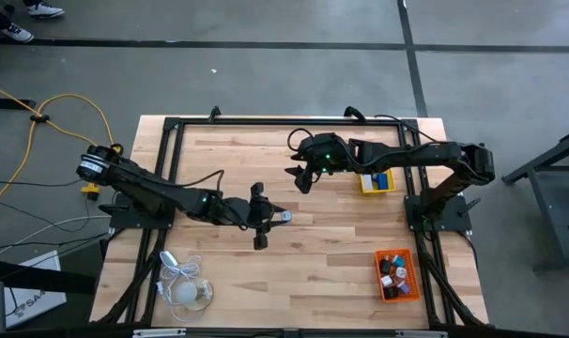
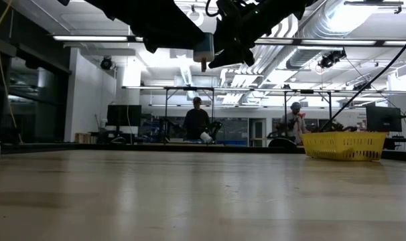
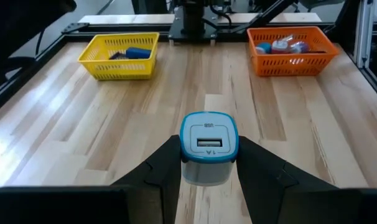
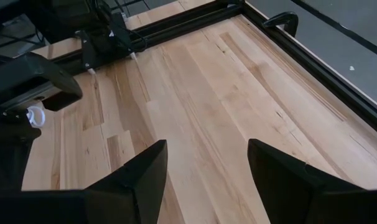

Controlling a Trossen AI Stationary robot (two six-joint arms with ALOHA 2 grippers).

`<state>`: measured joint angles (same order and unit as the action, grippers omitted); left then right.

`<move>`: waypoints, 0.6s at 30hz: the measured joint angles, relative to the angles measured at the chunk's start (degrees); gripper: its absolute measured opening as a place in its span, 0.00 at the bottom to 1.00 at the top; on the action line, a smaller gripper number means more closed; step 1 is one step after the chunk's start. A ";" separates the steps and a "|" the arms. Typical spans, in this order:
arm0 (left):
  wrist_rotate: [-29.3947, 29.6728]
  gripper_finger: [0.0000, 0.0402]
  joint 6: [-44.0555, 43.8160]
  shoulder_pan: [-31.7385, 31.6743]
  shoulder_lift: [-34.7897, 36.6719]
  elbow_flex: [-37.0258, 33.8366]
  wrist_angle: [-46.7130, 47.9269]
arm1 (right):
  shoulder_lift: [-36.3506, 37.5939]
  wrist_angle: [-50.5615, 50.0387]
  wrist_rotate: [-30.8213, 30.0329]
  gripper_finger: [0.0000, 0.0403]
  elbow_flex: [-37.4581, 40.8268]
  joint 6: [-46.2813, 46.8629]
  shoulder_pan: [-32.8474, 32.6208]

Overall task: Pick & Place Office items
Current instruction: Put the light blue charger adapter into the orange bin

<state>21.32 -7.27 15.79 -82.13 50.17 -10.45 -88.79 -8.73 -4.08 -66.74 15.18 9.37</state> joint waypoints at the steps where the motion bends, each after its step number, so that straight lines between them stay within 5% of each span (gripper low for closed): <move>1: -0.02 0.31 0.00 0.00 0.00 0.00 -0.01 | 0.00 0.00 0.00 0.52 0.00 -0.02 0.02; 15: -0.07 0.31 0.02 0.00 0.00 0.00 0.08 | 0.00 1.38 0.56 0.52 0.00 0.00 0.02; 18: -0.09 0.31 0.02 0.00 0.00 0.00 0.08 | 0.00 0.88 6.88 0.52 0.00 -0.02 0.07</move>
<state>21.23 -7.25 15.79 -82.13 50.17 -10.37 -88.79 -7.85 2.81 -66.74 15.16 9.43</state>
